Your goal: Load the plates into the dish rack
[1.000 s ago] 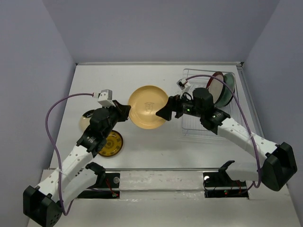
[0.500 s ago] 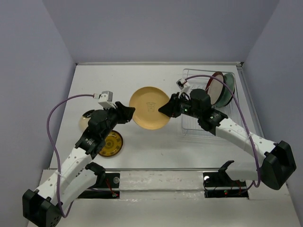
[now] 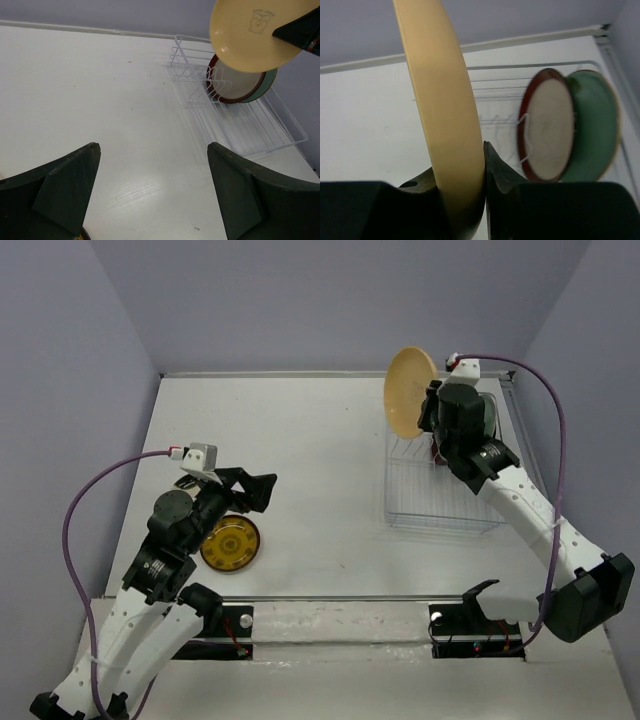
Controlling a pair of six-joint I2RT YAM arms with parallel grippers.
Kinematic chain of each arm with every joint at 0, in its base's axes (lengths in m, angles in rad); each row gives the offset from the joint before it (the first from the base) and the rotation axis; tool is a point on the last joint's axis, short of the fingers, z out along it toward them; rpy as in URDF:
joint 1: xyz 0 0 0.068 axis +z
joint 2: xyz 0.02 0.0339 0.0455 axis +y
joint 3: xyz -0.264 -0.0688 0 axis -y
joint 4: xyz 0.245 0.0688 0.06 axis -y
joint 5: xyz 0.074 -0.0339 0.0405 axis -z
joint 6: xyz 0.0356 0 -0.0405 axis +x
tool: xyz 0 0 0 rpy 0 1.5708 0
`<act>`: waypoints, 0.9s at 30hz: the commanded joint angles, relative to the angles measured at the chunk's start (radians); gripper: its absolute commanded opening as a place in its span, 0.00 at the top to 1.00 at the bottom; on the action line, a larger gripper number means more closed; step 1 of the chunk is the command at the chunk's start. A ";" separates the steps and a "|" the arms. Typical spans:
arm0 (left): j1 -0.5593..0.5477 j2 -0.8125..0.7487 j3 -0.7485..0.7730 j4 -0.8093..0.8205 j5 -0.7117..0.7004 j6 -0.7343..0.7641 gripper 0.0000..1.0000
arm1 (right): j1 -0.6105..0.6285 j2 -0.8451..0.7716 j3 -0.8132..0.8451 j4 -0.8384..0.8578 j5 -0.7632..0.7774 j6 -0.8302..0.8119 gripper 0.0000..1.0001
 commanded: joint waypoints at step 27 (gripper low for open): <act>-0.005 -0.110 -0.036 0.003 0.153 0.085 0.01 | -0.179 0.303 0.123 -0.154 0.287 -0.080 0.93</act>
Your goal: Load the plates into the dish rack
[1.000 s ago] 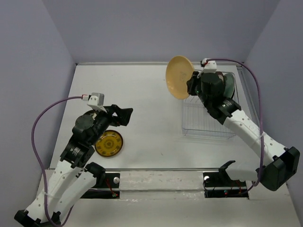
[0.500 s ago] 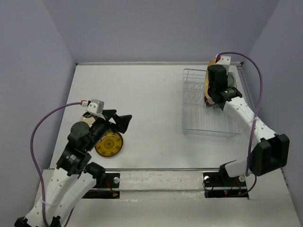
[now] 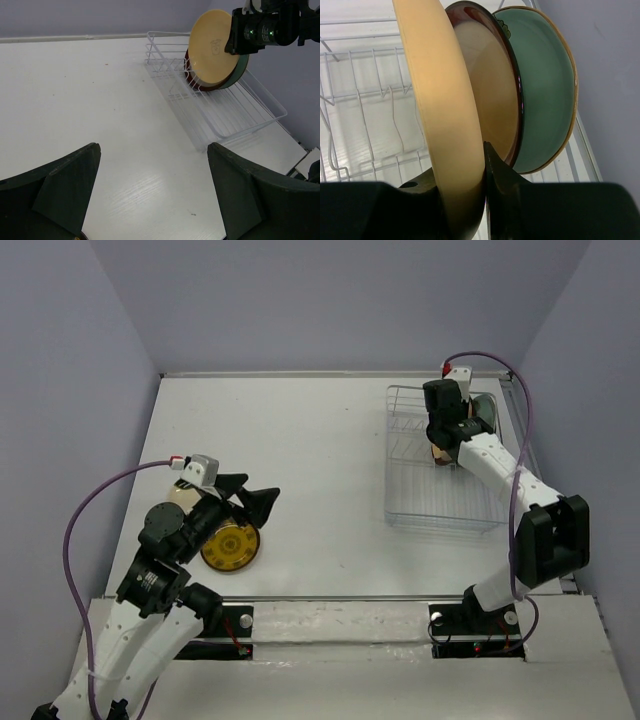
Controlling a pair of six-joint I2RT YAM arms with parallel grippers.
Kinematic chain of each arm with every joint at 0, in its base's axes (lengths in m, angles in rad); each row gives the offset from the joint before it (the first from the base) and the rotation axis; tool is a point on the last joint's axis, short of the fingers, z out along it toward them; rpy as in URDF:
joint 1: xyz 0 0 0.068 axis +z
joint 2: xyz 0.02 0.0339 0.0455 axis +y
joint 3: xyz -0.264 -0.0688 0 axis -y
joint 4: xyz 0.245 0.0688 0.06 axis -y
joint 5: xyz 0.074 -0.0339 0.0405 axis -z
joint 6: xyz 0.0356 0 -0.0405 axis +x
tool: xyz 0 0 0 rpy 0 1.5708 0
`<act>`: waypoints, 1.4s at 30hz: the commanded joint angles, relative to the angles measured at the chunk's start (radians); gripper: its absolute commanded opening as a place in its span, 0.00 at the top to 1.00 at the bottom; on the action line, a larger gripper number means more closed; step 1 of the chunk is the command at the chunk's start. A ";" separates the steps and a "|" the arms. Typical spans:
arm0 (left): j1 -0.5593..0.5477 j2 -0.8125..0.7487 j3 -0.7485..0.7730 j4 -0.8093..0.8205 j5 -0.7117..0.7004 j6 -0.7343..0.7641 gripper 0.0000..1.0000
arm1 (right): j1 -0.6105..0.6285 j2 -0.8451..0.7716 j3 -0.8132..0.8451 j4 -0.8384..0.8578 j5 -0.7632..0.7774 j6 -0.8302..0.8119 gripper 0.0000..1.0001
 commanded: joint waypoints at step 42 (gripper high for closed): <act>0.171 0.130 0.006 0.023 -0.117 0.008 0.01 | 0.457 0.065 -0.090 0.499 -0.971 0.343 0.57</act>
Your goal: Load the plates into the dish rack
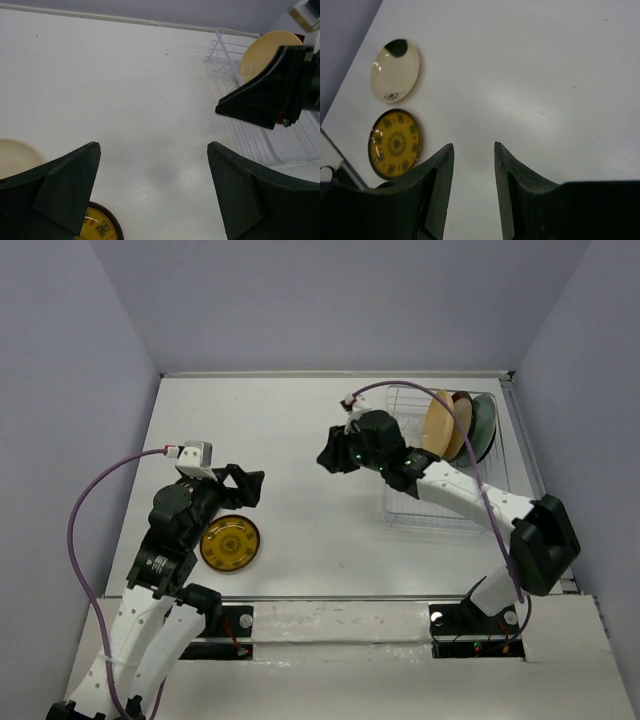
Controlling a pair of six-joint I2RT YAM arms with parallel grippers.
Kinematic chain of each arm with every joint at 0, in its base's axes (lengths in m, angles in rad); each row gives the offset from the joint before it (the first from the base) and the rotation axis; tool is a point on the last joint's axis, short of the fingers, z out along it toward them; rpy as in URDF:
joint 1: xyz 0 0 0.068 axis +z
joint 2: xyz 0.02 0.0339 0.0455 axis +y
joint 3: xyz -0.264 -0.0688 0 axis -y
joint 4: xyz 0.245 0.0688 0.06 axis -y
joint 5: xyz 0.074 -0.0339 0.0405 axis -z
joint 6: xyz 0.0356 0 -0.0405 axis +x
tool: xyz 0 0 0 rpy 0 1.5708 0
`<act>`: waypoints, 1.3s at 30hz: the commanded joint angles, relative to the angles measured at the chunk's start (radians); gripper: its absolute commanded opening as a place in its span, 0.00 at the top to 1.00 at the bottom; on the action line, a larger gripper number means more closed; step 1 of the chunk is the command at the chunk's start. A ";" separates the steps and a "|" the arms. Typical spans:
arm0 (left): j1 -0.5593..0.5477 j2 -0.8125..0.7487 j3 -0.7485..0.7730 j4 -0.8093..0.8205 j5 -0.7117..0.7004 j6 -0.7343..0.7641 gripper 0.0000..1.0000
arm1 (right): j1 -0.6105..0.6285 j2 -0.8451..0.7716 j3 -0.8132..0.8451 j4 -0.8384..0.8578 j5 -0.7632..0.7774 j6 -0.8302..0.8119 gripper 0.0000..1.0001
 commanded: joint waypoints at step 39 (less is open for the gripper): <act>0.122 -0.004 0.011 0.055 0.006 -0.010 0.01 | 0.346 0.710 0.165 0.437 -0.293 0.421 0.76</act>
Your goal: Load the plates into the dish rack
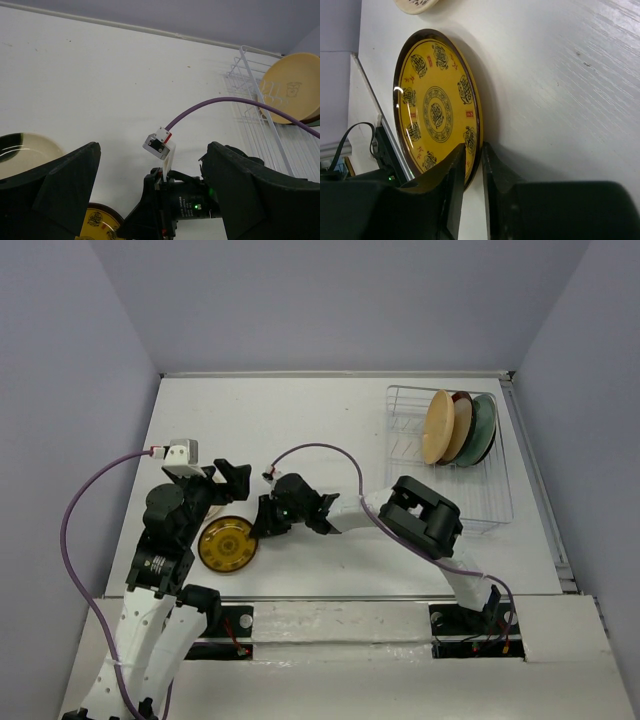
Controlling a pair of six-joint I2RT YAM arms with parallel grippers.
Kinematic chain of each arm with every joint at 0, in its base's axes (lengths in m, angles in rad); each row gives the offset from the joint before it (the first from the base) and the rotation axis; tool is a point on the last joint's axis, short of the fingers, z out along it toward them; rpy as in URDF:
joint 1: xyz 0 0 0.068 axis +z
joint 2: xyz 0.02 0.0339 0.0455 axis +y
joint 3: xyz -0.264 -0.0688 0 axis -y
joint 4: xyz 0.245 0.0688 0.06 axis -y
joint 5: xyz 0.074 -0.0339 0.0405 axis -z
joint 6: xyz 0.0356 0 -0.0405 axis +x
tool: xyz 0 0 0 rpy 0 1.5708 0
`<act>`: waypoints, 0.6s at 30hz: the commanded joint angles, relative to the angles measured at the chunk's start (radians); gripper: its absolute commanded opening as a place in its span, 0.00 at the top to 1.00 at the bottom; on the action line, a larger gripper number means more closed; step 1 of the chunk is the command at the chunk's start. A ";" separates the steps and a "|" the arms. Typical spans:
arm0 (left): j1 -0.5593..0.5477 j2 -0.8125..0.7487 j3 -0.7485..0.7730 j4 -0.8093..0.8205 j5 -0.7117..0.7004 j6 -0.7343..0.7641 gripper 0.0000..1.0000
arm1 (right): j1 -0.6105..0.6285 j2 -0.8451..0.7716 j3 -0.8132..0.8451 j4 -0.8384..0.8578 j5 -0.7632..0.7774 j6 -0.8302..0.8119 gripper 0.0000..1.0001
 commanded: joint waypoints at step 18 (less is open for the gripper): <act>0.007 -0.024 0.009 0.059 0.032 -0.005 0.01 | -0.007 -0.302 -0.088 -0.183 0.292 -0.141 0.93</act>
